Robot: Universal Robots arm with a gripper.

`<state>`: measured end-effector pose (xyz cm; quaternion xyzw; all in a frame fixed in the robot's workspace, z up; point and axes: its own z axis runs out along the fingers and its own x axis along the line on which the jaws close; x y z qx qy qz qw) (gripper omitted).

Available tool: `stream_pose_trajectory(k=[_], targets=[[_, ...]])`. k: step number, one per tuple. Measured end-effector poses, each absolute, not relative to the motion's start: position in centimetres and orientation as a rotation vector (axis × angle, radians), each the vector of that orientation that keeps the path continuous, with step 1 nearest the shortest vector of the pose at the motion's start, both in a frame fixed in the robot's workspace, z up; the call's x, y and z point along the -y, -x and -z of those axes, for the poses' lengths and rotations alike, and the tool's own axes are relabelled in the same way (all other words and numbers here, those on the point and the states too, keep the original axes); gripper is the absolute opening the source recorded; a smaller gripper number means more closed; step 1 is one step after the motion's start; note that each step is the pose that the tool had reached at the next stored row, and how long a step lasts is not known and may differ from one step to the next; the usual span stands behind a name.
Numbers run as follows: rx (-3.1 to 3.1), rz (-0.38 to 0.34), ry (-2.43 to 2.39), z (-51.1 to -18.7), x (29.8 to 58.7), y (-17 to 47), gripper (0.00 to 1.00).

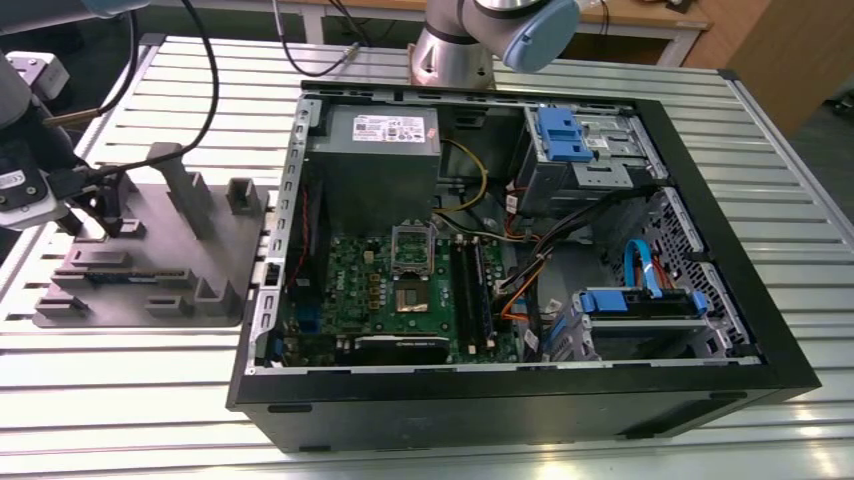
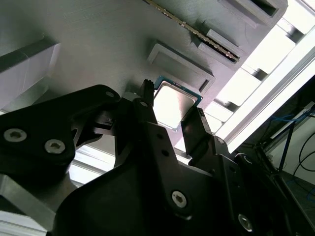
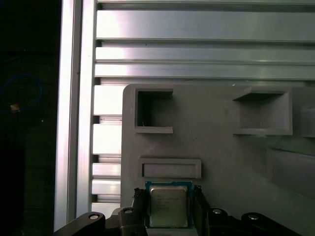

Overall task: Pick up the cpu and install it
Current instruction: 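Pick up the cpu and move it towards the insertion slot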

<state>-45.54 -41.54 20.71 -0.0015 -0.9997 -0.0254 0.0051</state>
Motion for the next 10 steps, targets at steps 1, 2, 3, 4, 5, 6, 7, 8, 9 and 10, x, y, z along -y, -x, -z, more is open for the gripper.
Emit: stream_pose_trajectory(k=[1, 2, 3, 4, 5, 6, 7, 8, 9, 10], targets=[[3.130, 0.080, 0.005, -20.71, 41.54, 45.54, 0.47], [3.130, 0.079, 0.005, -20.74, 41.54, 45.54, 0.47], [3.130, 0.079, 0.005, -20.77, 41.54, 45.54, 0.47], [3.130, 0.079, 0.005, -20.80, 41.54, 45.54, 0.47], [3.130, 0.079, 0.005, -20.83, 41.54, 45.54, 0.47], [3.130, 0.079, 0.005, -20.87, 41.54, 45.54, 0.47], [3.130, 0.079, 0.005, -20.91, 41.54, 45.54, 0.47], [3.130, 0.079, 0.005, -20.95, 41.54, 45.54, 0.47], [3.130, 0.080, 0.005, -20.99, 41.54, 45.54, 0.47], [3.130, 0.080, 0.005, -21.03, 41.54, 45.54, 0.47]])
